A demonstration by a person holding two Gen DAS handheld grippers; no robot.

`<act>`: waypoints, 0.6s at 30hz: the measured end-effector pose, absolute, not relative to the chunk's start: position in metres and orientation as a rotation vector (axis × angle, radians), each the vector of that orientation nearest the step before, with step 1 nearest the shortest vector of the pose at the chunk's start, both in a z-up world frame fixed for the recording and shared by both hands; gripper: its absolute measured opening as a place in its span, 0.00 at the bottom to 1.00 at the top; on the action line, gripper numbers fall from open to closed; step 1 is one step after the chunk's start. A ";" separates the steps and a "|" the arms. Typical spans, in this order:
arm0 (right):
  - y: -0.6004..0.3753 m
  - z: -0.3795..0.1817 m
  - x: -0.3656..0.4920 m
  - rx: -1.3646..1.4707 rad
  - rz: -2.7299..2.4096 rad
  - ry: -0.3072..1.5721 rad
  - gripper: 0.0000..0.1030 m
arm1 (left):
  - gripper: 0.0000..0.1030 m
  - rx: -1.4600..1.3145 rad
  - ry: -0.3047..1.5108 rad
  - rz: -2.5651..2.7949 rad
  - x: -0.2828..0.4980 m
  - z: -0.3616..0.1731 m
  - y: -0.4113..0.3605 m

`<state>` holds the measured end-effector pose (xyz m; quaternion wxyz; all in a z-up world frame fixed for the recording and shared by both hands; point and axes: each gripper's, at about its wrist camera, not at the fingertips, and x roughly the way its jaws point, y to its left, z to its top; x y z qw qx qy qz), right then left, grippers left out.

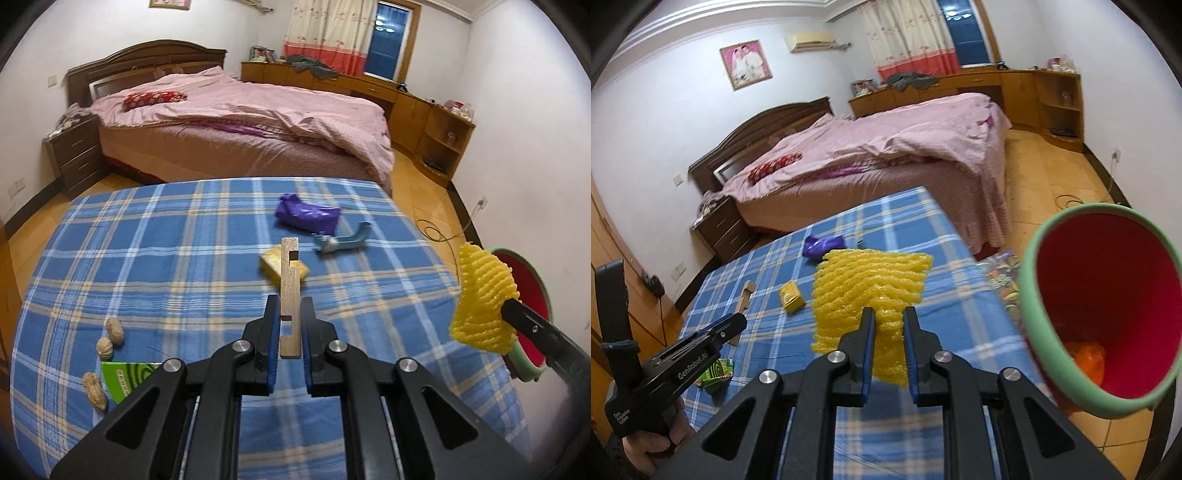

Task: Collect trash
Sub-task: 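Carry the stick and foam net over the red bucket and open both tools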

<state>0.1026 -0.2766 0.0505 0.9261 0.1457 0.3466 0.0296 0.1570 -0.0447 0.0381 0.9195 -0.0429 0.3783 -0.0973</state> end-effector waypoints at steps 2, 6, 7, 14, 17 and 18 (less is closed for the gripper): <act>-0.286 0.053 0.095 0.309 0.042 0.698 0.16 | 0.09 -0.078 0.774 -0.217 0.154 0.041 -0.052; -0.306 0.058 0.081 0.332 0.005 0.671 0.16 | 0.09 -0.068 0.778 -0.257 0.149 0.046 -0.068; -0.311 0.058 0.080 0.335 0.000 0.668 0.16 | 0.09 -0.066 0.780 -0.268 0.148 0.047 -0.073; -0.343 0.063 0.061 0.364 -0.067 0.633 0.16 | 0.09 -0.033 0.788 -0.339 0.142 0.053 -0.108; -0.359 0.062 0.054 0.379 -0.096 0.623 0.16 | 0.09 -0.016 0.790 -0.376 0.141 0.055 -0.125; -0.365 0.062 0.052 0.387 -0.107 0.619 0.16 | 0.09 -0.010 0.789 -0.391 0.141 0.056 -0.132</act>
